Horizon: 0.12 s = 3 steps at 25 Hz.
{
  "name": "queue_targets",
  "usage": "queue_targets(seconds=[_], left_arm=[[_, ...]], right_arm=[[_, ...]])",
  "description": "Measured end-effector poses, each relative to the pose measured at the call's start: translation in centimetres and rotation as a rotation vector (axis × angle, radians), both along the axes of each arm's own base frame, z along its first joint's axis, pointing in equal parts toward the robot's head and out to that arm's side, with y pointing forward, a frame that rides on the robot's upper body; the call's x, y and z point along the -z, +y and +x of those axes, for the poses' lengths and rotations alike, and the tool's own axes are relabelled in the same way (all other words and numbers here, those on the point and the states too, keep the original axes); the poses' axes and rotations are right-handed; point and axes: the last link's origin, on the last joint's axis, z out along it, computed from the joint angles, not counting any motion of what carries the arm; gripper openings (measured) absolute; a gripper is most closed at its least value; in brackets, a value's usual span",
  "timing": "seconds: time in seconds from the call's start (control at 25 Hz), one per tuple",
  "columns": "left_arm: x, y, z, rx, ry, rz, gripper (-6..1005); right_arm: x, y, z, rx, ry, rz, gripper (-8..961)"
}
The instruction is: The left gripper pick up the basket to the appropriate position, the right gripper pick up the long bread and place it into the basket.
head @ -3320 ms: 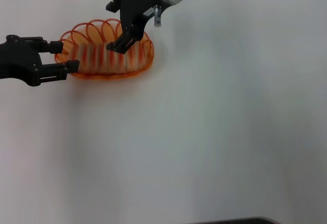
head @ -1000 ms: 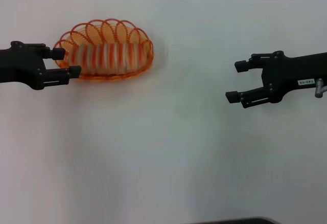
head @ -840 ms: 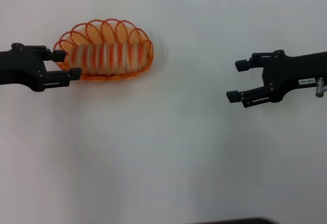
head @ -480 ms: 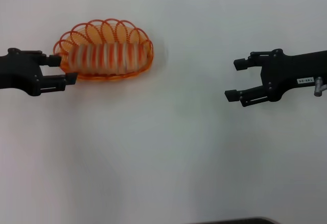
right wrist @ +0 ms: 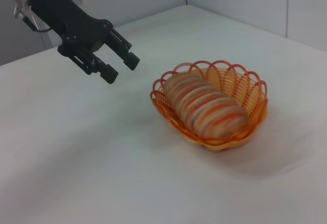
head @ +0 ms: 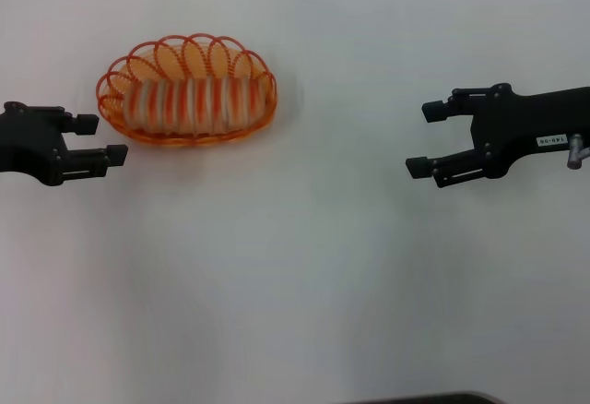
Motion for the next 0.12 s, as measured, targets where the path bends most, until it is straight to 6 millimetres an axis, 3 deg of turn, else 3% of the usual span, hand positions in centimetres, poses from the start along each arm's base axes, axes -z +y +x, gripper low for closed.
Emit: queue_targets(seconds=[0.12], left_arm=[[0.0, 0.07, 0.07, 0.002, 0.0, 0.0, 615]], right_arm=[[-0.04, 0.07, -0.05, -0.001, -0.001, 0.0, 931]])
